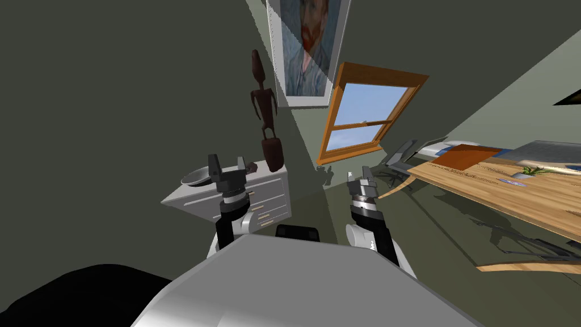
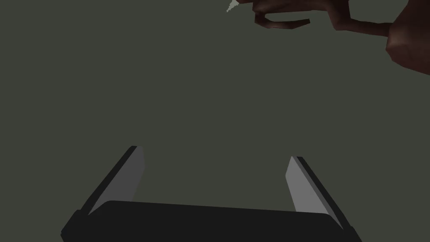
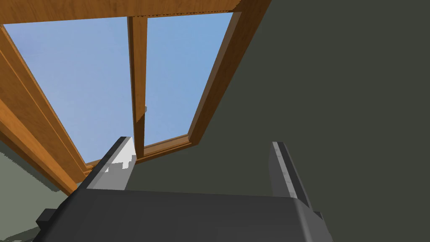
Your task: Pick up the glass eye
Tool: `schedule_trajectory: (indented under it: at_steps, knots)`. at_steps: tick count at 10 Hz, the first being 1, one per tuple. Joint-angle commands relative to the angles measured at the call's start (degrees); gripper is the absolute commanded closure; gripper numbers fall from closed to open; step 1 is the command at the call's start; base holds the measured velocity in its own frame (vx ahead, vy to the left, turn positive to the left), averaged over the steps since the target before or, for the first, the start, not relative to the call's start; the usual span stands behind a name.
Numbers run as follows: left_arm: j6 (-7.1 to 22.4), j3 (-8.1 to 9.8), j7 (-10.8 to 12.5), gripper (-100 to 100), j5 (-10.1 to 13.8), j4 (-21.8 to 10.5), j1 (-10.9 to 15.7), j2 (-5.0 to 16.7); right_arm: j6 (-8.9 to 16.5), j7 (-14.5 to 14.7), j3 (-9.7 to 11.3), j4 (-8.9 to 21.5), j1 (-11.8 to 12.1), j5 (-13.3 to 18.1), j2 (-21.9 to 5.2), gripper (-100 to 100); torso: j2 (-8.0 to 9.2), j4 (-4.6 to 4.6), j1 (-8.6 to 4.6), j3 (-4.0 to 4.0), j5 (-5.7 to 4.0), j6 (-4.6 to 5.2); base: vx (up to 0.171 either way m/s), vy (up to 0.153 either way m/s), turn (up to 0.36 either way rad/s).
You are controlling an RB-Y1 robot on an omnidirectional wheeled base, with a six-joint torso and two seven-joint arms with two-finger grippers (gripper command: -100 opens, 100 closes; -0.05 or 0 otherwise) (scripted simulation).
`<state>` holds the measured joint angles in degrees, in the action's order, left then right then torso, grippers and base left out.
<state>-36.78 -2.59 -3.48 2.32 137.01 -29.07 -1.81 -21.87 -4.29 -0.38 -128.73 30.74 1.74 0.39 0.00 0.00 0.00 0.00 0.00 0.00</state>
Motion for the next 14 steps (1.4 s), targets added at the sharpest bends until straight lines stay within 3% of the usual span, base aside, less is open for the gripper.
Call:
schedule_trajectory:
  at_steps: [1, 5, 6, 8, 9, 11, 12, 13, 14]
  knots:
    - [-0.39, -0.15, 0.18, -100, -0.26, -0.25, 0.78, 1.61, 0.0, 0.0, 0.0, 0.0, 0.0, 0.0, 0.0, 0, 0.0, 0.0, 0.0, 0.0, 0.0, 0.0, -0.027, -0.004, 0.026]
    - [-2.67, -1.41, 1.34, -100, -1.95, -2.3, 5.29, 8.24, 0.0, 0.0, 0.0, 0.0, -0.01, 0.0, 0.0, 0, 0.34, 0.07, -0.06, 0.19, -0.01, 0.0, -0.087, -0.016, 0.049]
    - [-2.67, -1.41, 1.34, -100, -1.95, -2.3, 5.29, 8.81, 0.0, 0.0, 0.0, 0.0, -0.01, 0.0, 0.0, 0, 0.38, 0.09, -0.03, 0.22, -0.01, 0.0, -0.074, -0.004, 0.017]
    - [-4.47, -2.75, 2.36, -100, -3.44, -4.36, 8.68, 12.83, 0.0, 0.0, 0.0, 0.0, -0.01, 0.0, 0.0, 0, 0.3, 0.07, 0.0, 0.17, 0.0, 0.0, -0.094, -0.008, 0.058]
    - [-4.47, -2.75, 2.36, -100, -3.44, -4.36, 8.68, 13.5, 0.0, 0.0, 0.0, 0.0, -0.01, 0.0, 0.0, 0, 0.38, 0.08, -0.04, 0.22, -0.01, 0.0, -0.08, -0.007, 0.019]
    - [-6.63, -4.6, 3.66, -100, -5.32, -7.24, 12.2, 17.44, 0.0, 0.0, 0.0, 0.0, -0.01, 0.0, 0.0, 0, 0.3, 0.07, 0.02, 0.18, 0.0, 0.0, -0.089, 0.013, 0.054]
    - [-6.63, -4.6, 3.66, -100, -5.32, -7.24, 12.68, 18.64, 0.0, 0.0, 0.0, 0.0, -0.01, 0.0, 0.0, 0, 0.34, 0.08, 0.05, 0.2, 0.01, 0.0, -0.016, -0.019, -0.042]
    - [-7.82, -5.72, 4.42, -100, -6.4, -9.01, 14.9, 20.5, 0.0, 0.0, 0.0, 0.0, -0.01, 0.0, 0.0, 0, 0.14, 0.04, -0.05, 0.09, -0.01, 0.01, -0.009, -0.011, -0.031]
    - [-7.82, -5.72, 4.42, -100, -6.4, -9.01, 14.9, 21.34, 0.0, 0.0, 0.0, 0.0, 0.0, 0.0, 0.0, 0, 0.05, 0.01, -0.04, 0.03, -0.01, 0.01, 0.0, 0.0, 0.0]
